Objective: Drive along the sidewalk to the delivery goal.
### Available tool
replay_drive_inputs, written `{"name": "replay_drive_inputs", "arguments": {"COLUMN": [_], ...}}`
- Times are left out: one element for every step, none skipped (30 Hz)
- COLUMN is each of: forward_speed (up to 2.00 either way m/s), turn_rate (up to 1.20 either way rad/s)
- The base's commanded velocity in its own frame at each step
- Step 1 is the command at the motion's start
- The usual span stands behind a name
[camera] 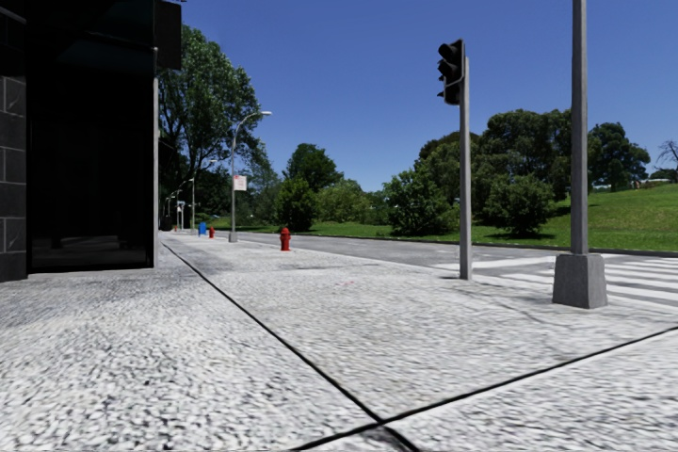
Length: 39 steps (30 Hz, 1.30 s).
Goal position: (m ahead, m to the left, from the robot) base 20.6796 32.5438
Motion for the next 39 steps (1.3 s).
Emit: {"name": "replay_drive_inputs", "arguments": {"forward_speed": [2.0, 2.0, 2.0, 2.0, 2.0, 2.0, 2.0, 2.0, 2.0, 2.0, 2.0, 2.0, 2.0, 2.0, 2.0, 2.0, 2.0, 2.0, 2.0, 2.0, 2.0, 2.0, 2.0, 2.0, 2.0, 2.0, 2.0, 2.0, 2.0, 2.0, 2.0, 2.0, 2.0, 2.0, 2.0, 2.0, 2.0, 2.0, 2.0], "turn_rate": [0.0, 0.0, 0.0, 0.0, 0.0, 0.0, 0.0, 0.0, 0.0, 0.0, 0.0, 0.0, 0.0, 0.0, 0.0, 0.0, 0.0, 0.0, 0.0, 0.0, 0.0, 0.0, 0.0, 0.0, 0.0, 0.0, 0.0, 0.0, 0.0, 0.0, 0.0, 0.0, 0.0, 0.0, 0.0, 0.0, 0.0, 0.0, 0.0]}}
